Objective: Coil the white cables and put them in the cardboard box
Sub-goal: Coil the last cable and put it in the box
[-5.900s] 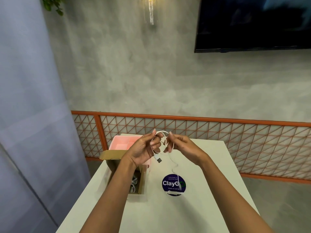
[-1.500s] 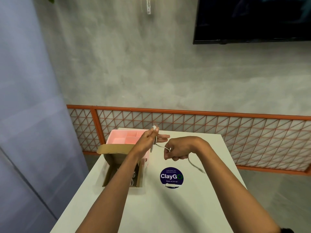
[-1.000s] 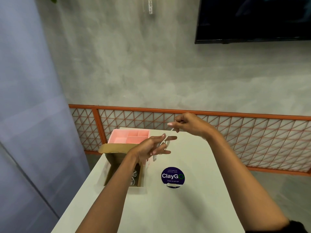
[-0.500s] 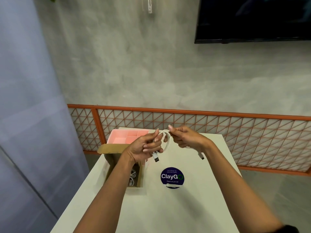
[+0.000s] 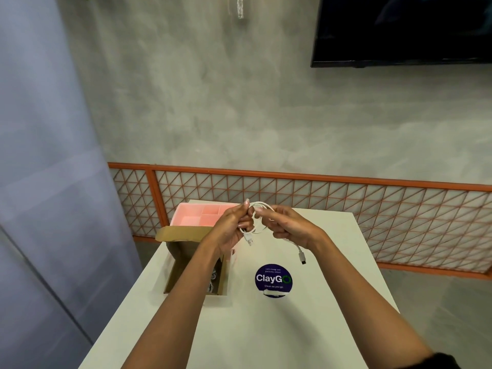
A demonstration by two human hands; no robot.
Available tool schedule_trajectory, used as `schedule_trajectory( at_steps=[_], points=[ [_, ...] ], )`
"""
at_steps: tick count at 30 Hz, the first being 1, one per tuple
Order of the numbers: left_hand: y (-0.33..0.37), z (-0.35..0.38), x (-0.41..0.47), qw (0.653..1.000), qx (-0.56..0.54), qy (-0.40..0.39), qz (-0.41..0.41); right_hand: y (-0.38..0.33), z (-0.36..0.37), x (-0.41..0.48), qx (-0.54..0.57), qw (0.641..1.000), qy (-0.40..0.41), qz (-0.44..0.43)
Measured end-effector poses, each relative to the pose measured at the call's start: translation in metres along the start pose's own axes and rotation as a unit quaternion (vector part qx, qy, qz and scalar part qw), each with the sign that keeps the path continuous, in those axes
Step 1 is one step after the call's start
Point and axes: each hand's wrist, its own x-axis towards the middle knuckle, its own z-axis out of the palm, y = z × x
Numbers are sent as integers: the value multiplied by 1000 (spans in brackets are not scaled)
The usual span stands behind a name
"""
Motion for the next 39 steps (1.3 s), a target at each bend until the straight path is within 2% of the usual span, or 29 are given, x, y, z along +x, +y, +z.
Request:
schedule_trajectory(
  at_steps=[4, 8, 11, 16, 22, 27, 30, 32, 35, 39],
  points=[
    [2, -3, -1, 1000, 9, 8, 3, 5, -2, 3, 12, 1000, 13, 3],
    [1, -5, -3, 997, -62, -38, -32, 10, -1, 7, 84, 996, 3, 22],
    [0, -5, -6, 992, -82, -73, -54, 12, 0, 6, 86, 996, -12, 24],
    [-4, 3, -6, 998, 22, -44, -32, 12, 3, 8, 89, 994, 23, 60],
    [-8, 13, -4, 992, 121, -8, 21, 9, 8, 7, 51, 993, 92, 48],
    [-1, 15, -3, 979, 192, 44, 54, 10, -1, 6, 14, 996, 83, 26],
    [1, 11, 0, 973, 213, 63, 59, 10, -10, 4, 27, 994, 105, 24],
    [2, 9, 1, 973, 206, 77, 64, 11, -17, 2, 39, 996, 73, 13],
    [5, 5, 4, 973, 198, 93, 78, 14, -23, -3, -7, 1000, 0, 9],
    [13, -2, 5, 963, 238, 95, 84, 16, -25, -14, -144, 988, 54, 1]
  ],
)
